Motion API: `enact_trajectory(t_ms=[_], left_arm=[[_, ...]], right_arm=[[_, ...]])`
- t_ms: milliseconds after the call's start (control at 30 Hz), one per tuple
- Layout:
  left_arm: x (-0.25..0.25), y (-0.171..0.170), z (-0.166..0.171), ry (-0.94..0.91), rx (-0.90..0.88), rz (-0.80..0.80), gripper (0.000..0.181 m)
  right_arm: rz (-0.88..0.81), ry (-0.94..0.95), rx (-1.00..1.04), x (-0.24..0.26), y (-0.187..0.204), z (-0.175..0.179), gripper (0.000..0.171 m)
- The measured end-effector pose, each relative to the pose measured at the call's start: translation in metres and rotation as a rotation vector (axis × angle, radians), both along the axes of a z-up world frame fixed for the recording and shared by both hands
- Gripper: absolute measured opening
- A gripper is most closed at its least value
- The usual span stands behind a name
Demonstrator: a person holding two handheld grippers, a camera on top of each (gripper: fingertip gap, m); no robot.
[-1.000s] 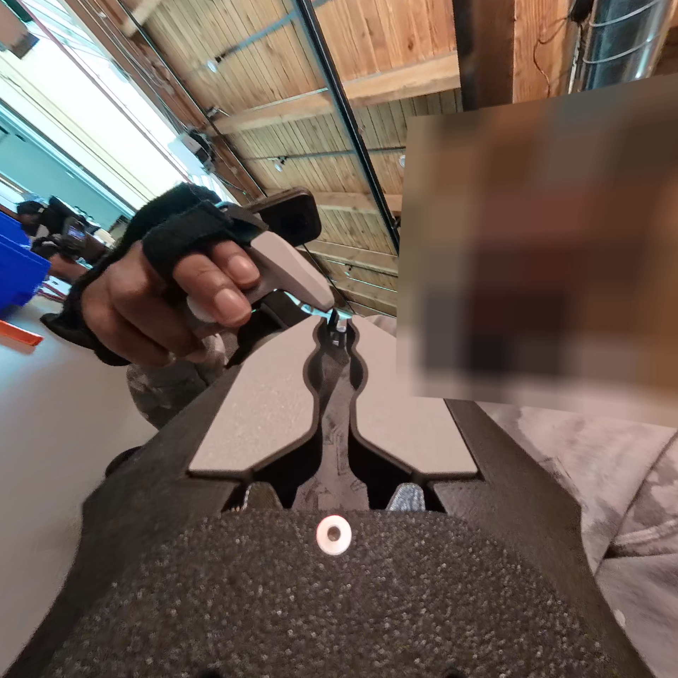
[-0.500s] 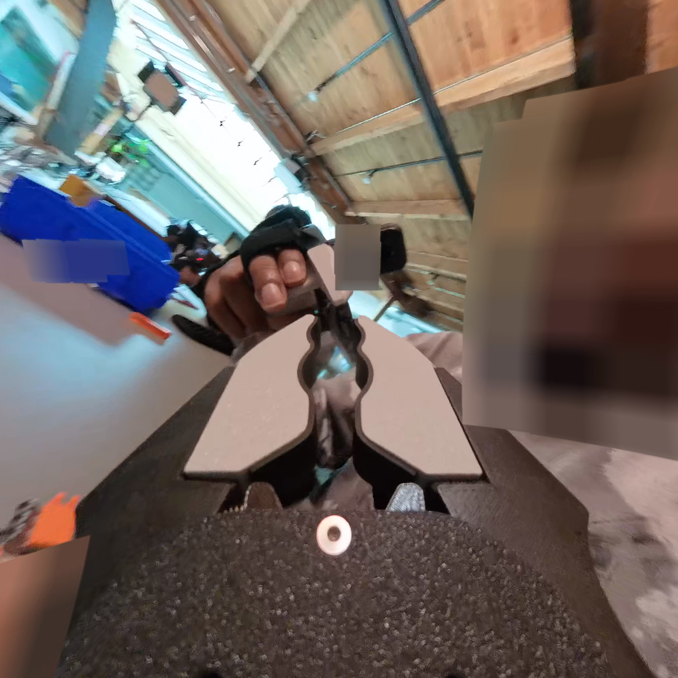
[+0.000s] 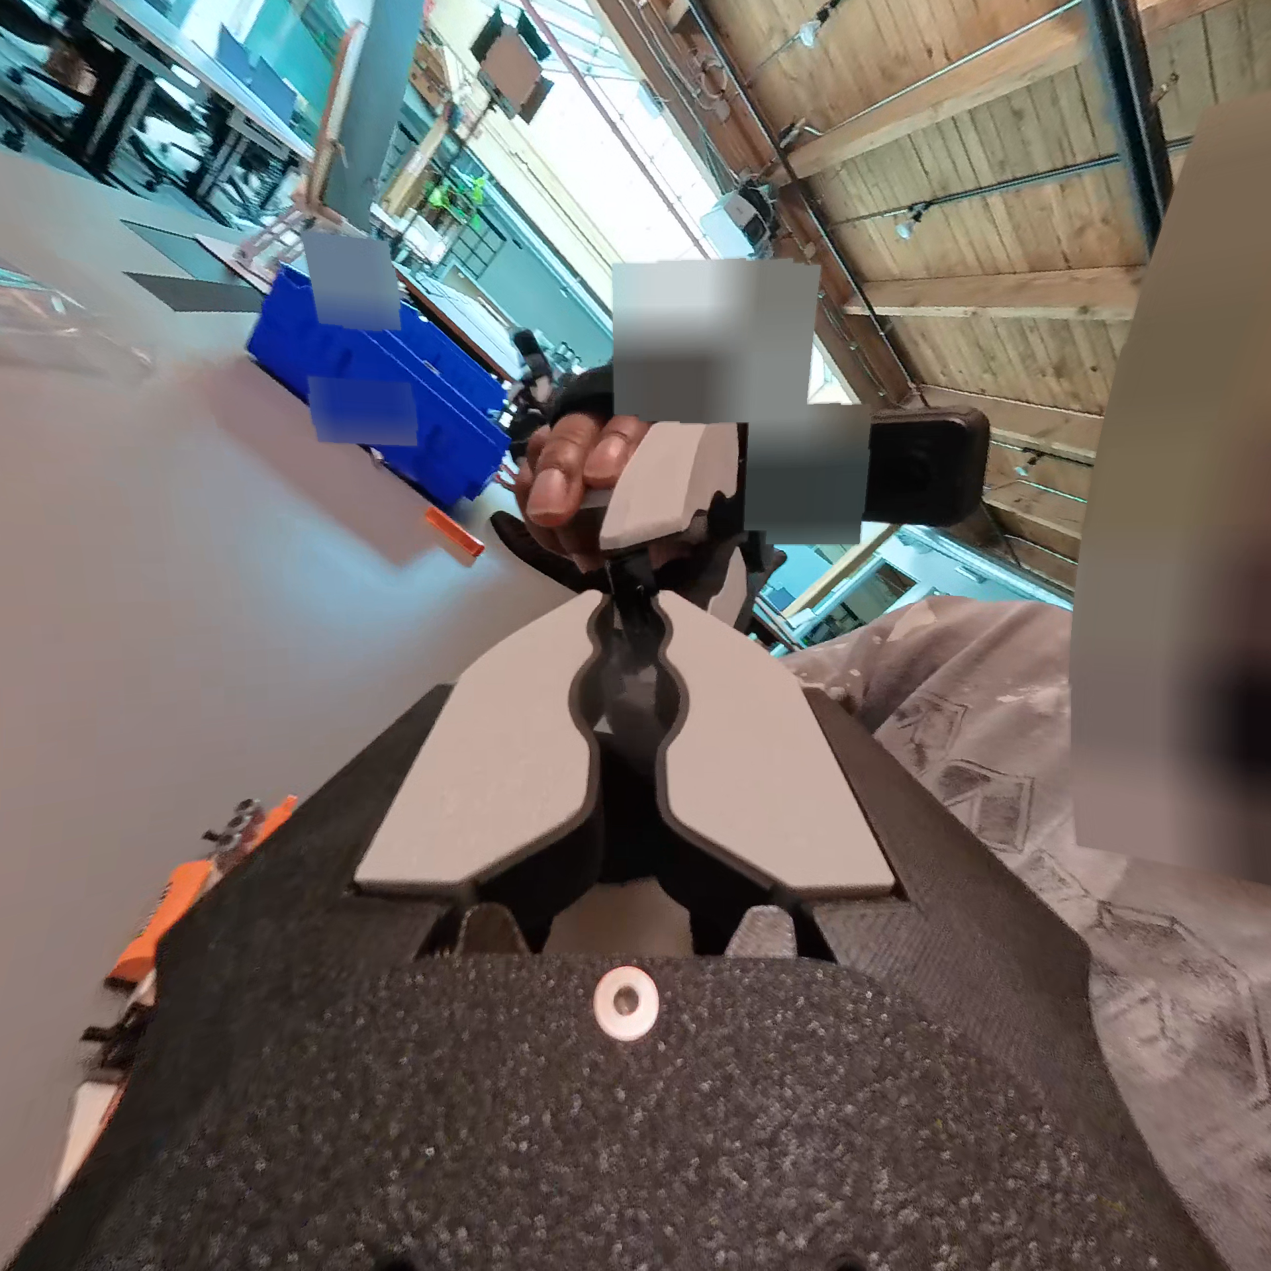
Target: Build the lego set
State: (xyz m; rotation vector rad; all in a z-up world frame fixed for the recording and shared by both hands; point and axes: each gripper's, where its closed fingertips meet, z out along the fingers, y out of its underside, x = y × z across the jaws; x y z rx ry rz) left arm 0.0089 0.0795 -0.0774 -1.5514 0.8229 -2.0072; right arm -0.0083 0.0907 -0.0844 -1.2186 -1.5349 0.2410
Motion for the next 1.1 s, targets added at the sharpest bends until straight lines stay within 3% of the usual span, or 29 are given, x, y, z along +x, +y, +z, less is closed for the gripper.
enact_trajectory(t_ms=[300, 567, 733, 967, 1100], left_arm=[[0.0, 0.003, -0.004, 0.035, 0.024, 0.024, 0.003], [-0.014, -0.026, 0.019, -0.184, -0.039, -0.227, 0.002], [-0.013, -0.035, 0.02, -0.223, -0.073, -0.31, 0.003], [-0.012, -0.021, 0.017, -0.209, -0.097, -0.229, 0.003], [-0.015, 0.002, 0.01, -0.104, 0.003, -0.056, 0.022]], right_arm=[[-0.042, -0.065, 0.034, 0.003, 0.005, -0.006, 0.032], [0.125, 0.103, -0.066, -0.009, -0.025, 0.016, 0.032], [0.161, 0.084, -0.065, -0.014, -0.033, 0.014, 0.033], [0.102, 0.06, -0.037, -0.012, -0.021, 0.01, 0.033], [0.052, 0.082, -0.092, 0.001, -0.005, 0.004, 0.033]])
